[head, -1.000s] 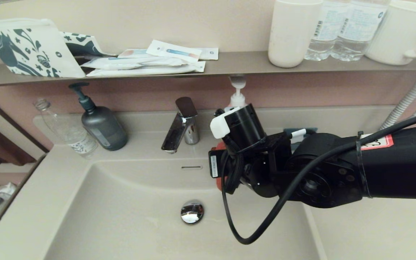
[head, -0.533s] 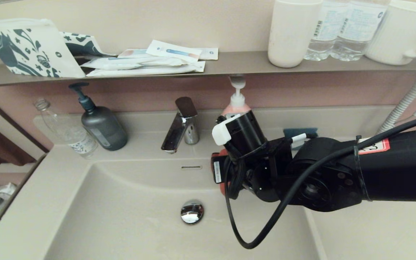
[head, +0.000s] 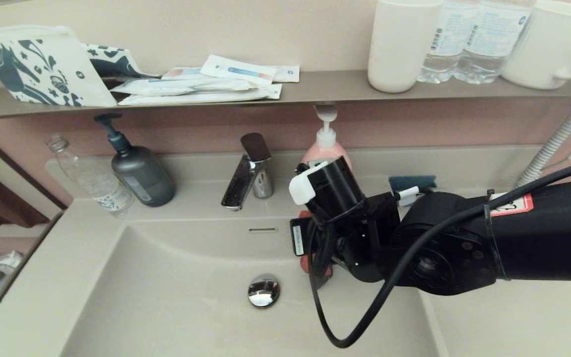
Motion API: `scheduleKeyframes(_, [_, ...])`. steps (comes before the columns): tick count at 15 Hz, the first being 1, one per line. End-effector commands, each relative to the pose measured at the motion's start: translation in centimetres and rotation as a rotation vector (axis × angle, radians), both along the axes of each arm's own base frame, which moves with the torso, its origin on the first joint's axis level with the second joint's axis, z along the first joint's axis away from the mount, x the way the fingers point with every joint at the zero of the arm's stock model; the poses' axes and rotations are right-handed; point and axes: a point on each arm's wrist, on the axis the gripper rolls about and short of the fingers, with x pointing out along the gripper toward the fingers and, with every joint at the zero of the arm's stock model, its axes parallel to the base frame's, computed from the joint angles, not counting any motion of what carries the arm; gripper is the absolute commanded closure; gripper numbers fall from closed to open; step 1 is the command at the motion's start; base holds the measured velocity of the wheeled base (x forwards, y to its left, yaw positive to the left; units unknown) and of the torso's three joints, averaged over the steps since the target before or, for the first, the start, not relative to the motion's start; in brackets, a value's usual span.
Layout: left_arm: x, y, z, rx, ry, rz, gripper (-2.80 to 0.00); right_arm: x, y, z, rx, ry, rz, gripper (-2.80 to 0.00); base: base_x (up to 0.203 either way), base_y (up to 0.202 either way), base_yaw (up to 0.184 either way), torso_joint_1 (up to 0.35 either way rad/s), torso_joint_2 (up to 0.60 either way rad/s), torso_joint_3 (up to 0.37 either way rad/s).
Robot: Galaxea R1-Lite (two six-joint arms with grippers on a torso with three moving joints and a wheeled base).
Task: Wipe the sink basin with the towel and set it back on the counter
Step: Wipe the sink
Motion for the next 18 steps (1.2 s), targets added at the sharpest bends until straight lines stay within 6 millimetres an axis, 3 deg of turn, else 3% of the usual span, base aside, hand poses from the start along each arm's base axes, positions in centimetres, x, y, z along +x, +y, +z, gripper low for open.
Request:
scheduleKeyframes(1, [0.0, 0.0, 0.0, -0.001, 0.0, 0.002, 0.0, -0.4, 0.4, -0.1, -0.013, -0.009, 0.003, 0.0, 0.0, 0.0, 0.0, 0.0, 0.0, 0.0])
scheduleKeyframes(10, [0.0, 0.0, 0.0, -0.001, 0.0, 0.002, 0.0, 1.4, 2.9, -1.1, 0.015, -0.2, -0.02, 0.0, 0.0, 0.0, 0.0, 0.0, 0.0, 0.0])
scheduleKeyframes(14, [0.0, 0.0, 0.0, -0.001, 0.001, 0.0, 0.0, 3.3, 5.2, -2.4, 0.071, -0.321, -0.027, 0.0, 0.0, 0.0, 0.0, 0.0, 0.0, 0.0])
scheduleKeyframes(18, [0.0, 0.0, 0.0, -0.001, 0.0, 0.001, 0.0, 4.1, 5.8, -4.2, 0.036, -0.329, -0.028, 0.0, 0.0, 0.0, 0.0, 0.0, 0.0, 0.0])
